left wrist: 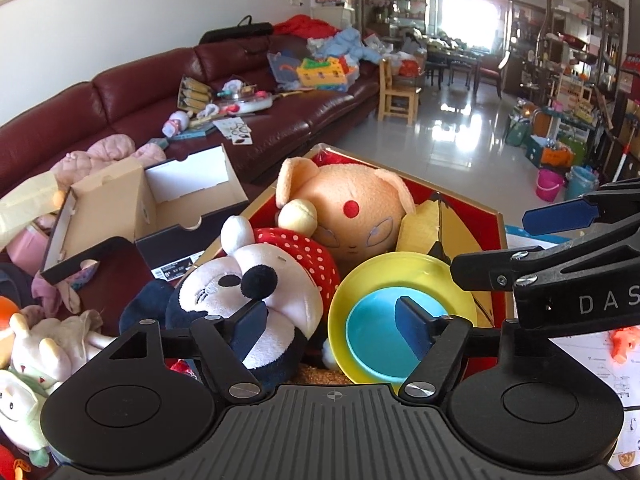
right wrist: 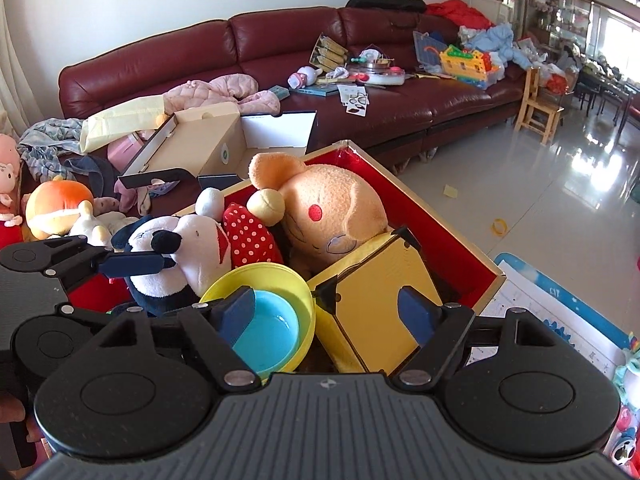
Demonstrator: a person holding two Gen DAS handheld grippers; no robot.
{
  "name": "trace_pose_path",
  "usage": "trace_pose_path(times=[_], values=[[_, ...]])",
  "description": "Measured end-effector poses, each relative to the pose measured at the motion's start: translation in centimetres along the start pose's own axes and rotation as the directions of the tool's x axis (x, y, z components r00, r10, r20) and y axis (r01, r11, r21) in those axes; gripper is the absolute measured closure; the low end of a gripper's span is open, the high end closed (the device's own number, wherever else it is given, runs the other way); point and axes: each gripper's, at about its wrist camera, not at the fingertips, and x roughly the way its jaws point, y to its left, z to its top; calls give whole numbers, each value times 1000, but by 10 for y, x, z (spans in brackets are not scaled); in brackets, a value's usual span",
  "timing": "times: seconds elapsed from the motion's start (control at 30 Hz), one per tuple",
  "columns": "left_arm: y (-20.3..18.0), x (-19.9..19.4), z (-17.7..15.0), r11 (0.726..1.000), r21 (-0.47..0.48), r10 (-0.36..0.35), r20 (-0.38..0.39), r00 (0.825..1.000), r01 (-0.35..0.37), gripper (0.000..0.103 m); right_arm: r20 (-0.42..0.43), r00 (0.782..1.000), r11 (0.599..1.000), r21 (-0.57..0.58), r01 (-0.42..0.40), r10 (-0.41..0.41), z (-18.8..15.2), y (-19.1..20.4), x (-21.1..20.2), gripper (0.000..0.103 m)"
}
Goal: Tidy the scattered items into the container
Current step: 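Lower the teal bowl into the yellow bowl in the box, open both grippers, then move both grippers back over the sheet toward the orange cup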
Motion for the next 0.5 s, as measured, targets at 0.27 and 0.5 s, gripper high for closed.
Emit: trace_pose_path(times=[0.27,0.5], values=[[-14,-12,1,999,31,24,33,999,-25,19,29,1000,999,49,-4,3,-10,-13,-14,20],[-45,-24,9,996,92,7,74,997,-14,18,60,998,995,95,16,-21,-20,-37,-36,18]])
